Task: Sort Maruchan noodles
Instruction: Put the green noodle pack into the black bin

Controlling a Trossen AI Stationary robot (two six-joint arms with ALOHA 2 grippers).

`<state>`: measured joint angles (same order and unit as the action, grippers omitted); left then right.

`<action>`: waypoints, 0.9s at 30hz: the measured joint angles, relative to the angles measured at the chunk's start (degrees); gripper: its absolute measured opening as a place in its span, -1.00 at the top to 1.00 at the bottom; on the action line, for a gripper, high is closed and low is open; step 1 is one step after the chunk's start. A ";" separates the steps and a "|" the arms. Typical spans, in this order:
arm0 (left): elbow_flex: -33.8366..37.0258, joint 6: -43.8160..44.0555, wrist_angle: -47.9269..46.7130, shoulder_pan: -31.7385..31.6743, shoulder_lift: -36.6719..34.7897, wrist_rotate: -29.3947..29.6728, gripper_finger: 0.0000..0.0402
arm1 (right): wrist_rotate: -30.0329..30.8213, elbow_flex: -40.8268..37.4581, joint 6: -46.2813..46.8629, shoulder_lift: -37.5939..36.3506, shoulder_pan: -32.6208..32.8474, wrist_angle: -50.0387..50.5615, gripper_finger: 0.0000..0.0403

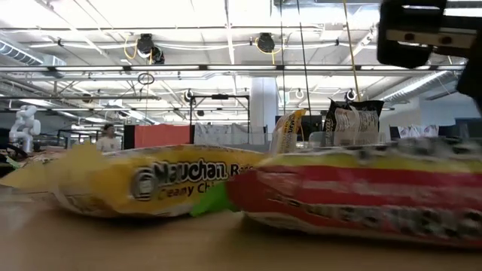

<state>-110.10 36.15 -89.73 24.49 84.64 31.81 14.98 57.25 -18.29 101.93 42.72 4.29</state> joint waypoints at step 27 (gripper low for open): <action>0.00 -0.40 -0.04 -0.01 0.00 0.00 0.76 | 6.15 0.00 -5.02 -16.28 -4.47 4.59 1.00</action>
<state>-110.10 35.75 -89.77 24.48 84.64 31.81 21.13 57.25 -23.31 85.65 38.25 8.88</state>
